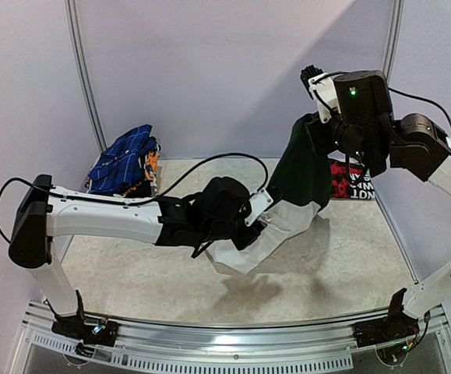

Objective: Fold and stack the mixed laundry pile
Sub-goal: Pick up the crumpled T-shirt from the center of the board.

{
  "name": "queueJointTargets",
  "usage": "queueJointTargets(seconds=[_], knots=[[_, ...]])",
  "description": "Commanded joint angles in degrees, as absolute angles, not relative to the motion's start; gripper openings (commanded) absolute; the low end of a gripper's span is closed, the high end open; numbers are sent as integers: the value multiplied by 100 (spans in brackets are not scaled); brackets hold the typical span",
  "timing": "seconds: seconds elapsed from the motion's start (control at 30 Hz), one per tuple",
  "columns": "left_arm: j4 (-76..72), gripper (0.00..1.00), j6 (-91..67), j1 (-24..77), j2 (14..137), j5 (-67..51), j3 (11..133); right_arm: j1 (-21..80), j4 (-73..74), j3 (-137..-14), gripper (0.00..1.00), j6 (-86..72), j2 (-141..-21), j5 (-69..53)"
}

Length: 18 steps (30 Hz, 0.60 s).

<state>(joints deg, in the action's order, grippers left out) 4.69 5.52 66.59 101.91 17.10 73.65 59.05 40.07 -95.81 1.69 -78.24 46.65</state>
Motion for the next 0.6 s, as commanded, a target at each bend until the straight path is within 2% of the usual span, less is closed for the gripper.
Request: queueJointTargets(seconds=[0.0, 0.3, 0.57], knots=[[286, 37, 458, 6530, 10024, 1409, 7369, 5872, 3718, -9477, 0, 176, -7770, 4790], [392, 39, 472, 6539, 10154, 1057, 7694, 5863, 3711, -9461, 0, 184, -7778, 4786], [505, 39, 500, 6541, 10363, 1337, 7931, 5865, 3704, -9431, 0, 176, -7778, 4782]])
